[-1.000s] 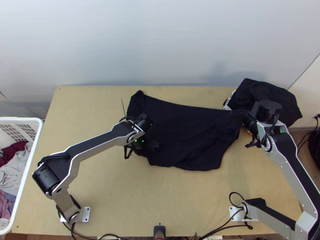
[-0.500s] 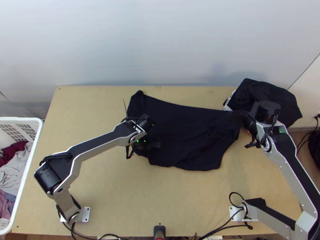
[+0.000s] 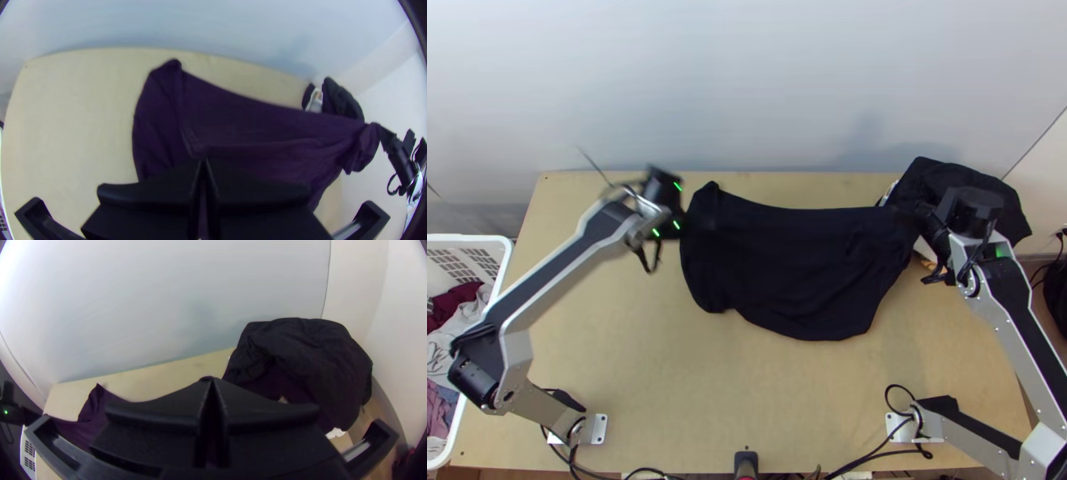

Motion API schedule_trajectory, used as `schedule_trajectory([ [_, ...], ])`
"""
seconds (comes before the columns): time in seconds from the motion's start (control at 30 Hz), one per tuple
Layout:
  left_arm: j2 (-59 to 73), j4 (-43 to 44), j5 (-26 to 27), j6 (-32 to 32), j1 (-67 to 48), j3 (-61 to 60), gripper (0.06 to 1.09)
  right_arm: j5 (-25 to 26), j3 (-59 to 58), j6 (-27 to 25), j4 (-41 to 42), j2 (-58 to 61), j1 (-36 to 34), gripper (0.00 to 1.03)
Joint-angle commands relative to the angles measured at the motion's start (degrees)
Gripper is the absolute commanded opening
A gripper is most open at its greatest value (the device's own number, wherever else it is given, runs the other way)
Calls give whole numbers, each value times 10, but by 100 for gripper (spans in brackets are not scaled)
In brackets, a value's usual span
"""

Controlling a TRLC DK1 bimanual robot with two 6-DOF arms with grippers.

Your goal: Fold the t-shirt

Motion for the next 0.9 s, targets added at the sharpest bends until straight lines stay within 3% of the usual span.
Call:
schedule_trajectory([
  [0.0, -4, -30, -56, 18, 90, 169, 10, 23, 68, -16, -5, 14, 13, 2],
  [0.27, 48, -34, -173, 62, 140, 390, 10, 82, 197, -81, 11, 63, 57, 2],
  [0.53, 1, 65, -280, 153, 121, 407, 10, 153, 263, -166, 67, 73, 123, 2],
  [0.87, -61, 91, -303, 176, 126, 405, 10, 195, 302, -193, 89, 62, 146, 2],
])
